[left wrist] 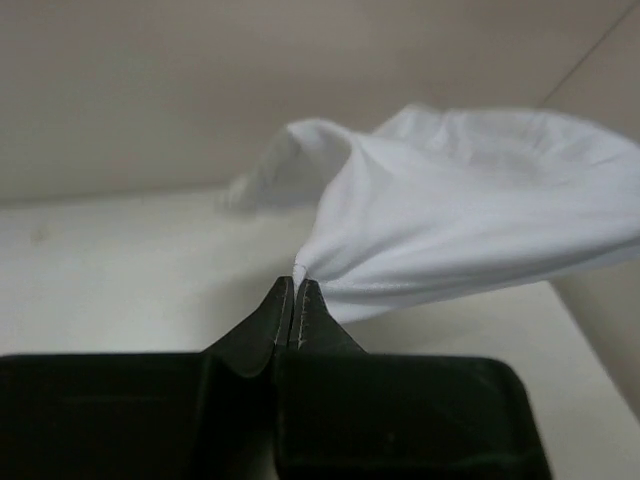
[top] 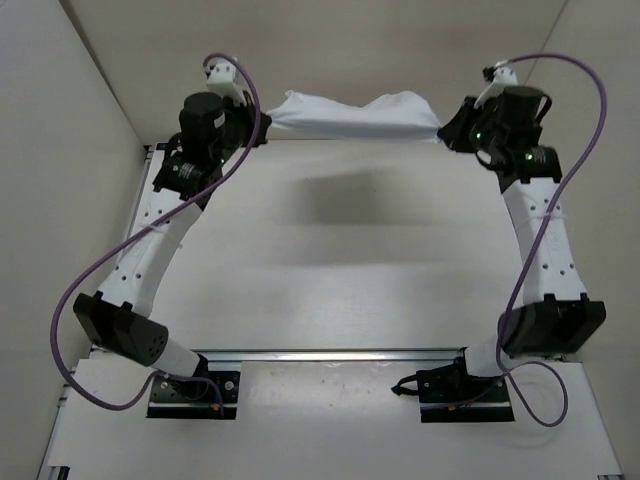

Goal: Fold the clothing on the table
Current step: Flatten the skirt out

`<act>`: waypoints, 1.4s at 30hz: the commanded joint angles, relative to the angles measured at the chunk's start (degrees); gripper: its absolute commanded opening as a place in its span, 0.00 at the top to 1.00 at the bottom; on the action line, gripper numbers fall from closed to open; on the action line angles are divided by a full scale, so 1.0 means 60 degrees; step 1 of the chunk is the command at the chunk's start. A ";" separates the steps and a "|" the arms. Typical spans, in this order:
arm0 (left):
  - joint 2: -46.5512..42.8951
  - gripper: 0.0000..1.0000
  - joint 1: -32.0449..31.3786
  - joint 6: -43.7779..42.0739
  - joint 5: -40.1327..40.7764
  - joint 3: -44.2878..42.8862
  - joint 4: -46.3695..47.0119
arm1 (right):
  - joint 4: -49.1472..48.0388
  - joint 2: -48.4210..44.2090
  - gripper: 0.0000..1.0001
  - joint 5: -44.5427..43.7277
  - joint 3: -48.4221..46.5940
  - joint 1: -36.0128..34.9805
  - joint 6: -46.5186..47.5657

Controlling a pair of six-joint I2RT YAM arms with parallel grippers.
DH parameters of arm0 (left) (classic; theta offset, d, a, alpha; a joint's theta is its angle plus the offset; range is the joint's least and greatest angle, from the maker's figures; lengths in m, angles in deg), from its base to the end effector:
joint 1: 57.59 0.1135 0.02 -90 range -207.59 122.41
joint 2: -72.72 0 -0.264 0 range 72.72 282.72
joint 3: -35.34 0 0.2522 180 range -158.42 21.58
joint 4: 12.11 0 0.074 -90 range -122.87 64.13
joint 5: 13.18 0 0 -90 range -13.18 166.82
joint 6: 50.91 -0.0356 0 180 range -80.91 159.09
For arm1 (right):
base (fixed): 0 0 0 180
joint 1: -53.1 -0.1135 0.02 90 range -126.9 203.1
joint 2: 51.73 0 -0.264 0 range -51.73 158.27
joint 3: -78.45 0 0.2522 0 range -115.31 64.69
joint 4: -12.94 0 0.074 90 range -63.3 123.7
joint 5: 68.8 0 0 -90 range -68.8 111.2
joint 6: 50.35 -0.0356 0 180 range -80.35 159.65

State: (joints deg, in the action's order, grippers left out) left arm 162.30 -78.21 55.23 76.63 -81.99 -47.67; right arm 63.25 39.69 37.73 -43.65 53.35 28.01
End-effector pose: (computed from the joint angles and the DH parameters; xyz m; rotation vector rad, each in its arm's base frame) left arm 0.3274 -0.1233 0.4800 0.0701 1.7291 -0.4786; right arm 0.3453 0.0086 0.4698 0.0033 1.9198 0.4097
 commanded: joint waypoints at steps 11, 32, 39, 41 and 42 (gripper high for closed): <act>-0.2682 1.00 -0.0445 0.0751 -0.0318 0.9435 -0.0218 | -0.2490 -0.3911 1.00 0.0056 1.1591 -0.0934 -0.1251; -0.0798 1.00 0.0330 0.1413 -0.2092 0.7370 -0.0131 | -0.1613 -0.0941 1.00 0.0381 0.7531 -0.1390 -0.0789; 0.0102 1.00 0.0522 0.0709 -0.0106 0.1824 -0.0675 | 0.0047 0.0731 1.00 -0.0018 0.0069 -0.1038 0.0371; -0.0702 1.00 0.0551 0.0635 0.0367 0.2171 -0.0090 | -0.0509 0.0104 1.00 -0.0322 0.0590 -0.1067 0.0460; -0.0880 1.00 0.0580 0.0548 0.0498 0.2536 0.0000 | -0.0686 -0.0044 1.00 -0.0382 0.1291 -0.1096 0.0620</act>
State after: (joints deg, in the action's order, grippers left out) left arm 164.18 -75.35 61.37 72.76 -68.38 -47.96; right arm 57.68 43.21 38.65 -39.78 46.79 27.44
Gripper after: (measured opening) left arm 0.025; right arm 0.008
